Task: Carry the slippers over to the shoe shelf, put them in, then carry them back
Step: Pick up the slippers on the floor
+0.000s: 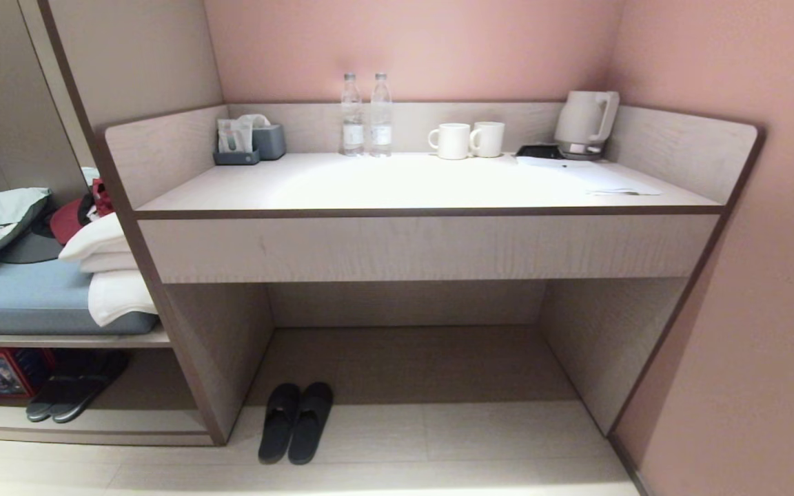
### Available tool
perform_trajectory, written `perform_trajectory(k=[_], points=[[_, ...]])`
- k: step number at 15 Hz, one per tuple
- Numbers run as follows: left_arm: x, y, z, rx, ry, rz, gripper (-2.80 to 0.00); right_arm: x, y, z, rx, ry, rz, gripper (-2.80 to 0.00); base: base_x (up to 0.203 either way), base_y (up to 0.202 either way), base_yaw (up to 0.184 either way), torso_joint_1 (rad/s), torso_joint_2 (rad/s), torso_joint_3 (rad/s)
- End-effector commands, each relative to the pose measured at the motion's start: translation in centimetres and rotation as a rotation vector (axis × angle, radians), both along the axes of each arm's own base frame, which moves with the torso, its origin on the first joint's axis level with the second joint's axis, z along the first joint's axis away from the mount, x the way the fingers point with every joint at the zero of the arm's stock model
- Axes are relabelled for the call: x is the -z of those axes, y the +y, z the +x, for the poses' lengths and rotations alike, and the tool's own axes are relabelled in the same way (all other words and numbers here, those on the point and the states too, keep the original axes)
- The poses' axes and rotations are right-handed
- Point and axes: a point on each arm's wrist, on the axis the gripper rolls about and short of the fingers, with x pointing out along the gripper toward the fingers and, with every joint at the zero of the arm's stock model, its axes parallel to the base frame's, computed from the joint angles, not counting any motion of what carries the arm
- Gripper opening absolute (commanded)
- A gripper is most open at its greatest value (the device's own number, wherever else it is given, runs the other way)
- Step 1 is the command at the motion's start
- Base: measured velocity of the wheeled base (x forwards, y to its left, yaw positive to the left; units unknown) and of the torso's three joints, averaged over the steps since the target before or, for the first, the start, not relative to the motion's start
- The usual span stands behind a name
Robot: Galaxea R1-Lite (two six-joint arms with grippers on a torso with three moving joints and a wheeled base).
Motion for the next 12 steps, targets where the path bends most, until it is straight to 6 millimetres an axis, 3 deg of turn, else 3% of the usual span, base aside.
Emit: perform_trajectory(k=[1,12], points=[[0.0,0.0,0.0,0.0,-0.001,0.0,-2.8,0.0,0.0,0.0,0.001,0.0,0.001,-2.8,0.0,0.0,0.0,0.0,0.0,0.0],[0.0,0.0,0.0,-0.002,-0.001,-0.006,-2.8,0.0,0.0,0.0,0.001,0.0,0.0,-2.8,0.0,0.0,0.0,0.0,0.0,0.0]])
